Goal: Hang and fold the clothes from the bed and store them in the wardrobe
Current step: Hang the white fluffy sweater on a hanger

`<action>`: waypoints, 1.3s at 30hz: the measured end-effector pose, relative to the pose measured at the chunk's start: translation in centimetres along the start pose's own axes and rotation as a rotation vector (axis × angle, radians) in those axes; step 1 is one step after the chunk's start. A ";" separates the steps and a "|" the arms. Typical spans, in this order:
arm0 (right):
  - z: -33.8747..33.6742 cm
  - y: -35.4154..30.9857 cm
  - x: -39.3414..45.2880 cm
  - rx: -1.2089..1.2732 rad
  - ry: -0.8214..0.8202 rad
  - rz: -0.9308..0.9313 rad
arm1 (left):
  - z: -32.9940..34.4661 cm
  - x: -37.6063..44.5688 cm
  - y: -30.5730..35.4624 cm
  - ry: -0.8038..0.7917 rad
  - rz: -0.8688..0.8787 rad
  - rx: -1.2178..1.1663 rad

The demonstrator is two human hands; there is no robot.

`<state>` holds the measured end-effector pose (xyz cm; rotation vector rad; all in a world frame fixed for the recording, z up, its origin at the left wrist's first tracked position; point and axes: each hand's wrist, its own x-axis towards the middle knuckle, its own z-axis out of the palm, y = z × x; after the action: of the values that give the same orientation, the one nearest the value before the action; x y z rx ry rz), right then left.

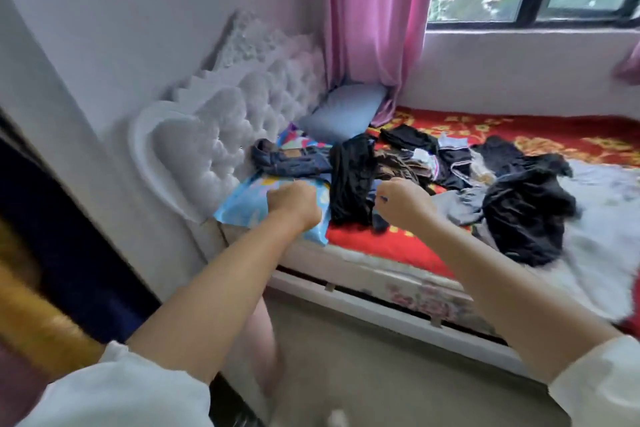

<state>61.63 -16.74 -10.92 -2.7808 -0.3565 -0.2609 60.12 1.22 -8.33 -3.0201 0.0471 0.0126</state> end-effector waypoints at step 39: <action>9.6 62.6 9.1 0.389 -0.500 1.144 | 16.3 44.3 47.5 -0.679 0.415 -0.131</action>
<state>88.70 -68.93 -36.23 -2.1818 0.9568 0.6899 102.84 -45.28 -30.72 -2.8889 0.6162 1.0921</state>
